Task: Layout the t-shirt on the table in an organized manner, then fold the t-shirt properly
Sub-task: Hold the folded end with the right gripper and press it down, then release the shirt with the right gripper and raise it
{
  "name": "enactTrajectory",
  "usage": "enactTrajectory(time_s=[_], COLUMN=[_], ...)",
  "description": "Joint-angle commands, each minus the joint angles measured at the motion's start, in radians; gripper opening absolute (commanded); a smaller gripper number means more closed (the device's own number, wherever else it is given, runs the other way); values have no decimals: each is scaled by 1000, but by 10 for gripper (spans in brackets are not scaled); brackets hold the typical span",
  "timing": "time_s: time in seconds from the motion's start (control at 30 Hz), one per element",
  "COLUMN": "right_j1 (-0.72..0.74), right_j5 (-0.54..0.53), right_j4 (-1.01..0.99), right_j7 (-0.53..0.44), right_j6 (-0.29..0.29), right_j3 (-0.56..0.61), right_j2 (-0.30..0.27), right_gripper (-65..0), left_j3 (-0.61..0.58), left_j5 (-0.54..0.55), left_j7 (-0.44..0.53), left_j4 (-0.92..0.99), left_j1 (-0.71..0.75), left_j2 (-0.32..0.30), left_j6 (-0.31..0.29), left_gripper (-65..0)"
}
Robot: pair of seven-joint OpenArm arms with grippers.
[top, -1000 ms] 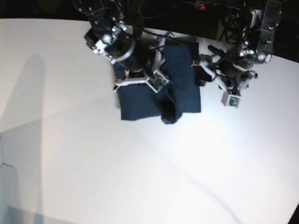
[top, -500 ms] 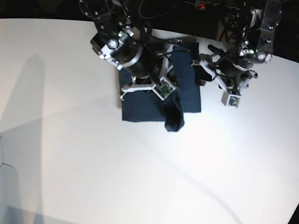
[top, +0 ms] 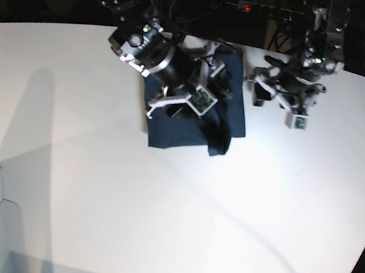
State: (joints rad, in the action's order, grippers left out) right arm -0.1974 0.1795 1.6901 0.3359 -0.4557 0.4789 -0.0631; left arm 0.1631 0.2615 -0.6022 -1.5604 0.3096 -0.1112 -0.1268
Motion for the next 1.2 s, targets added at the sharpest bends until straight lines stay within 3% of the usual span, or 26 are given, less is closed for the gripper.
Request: enactTrajectory(time_s=[0.0, 0.47, 0.67, 1.17], right_j1=[-4, -26, -50, -144], right_j5=[-11, -11, -11, -11], right_j4=[48, 46, -51, -55], right_j7=[-28, -27, -30, -31], right_j6=[1, 1, 1, -2], right_j3=[-3, -340, -326, -45], right_j2=[-8, 9, 13, -2], right_gripper=[-262, -262, -262, -262], left_j3=[19, 298, 318, 318], left_j5=[3, 3, 3, 3], left_j7=[20, 20, 20, 20], left_j4=[-38, -97, -97, -96], left_j1=[4, 64, 61, 58], left_j2=[-6, -8, -8, -15], left_j6=[0, -1, -1, -1], left_gripper=[-266, -266, -266, -265])
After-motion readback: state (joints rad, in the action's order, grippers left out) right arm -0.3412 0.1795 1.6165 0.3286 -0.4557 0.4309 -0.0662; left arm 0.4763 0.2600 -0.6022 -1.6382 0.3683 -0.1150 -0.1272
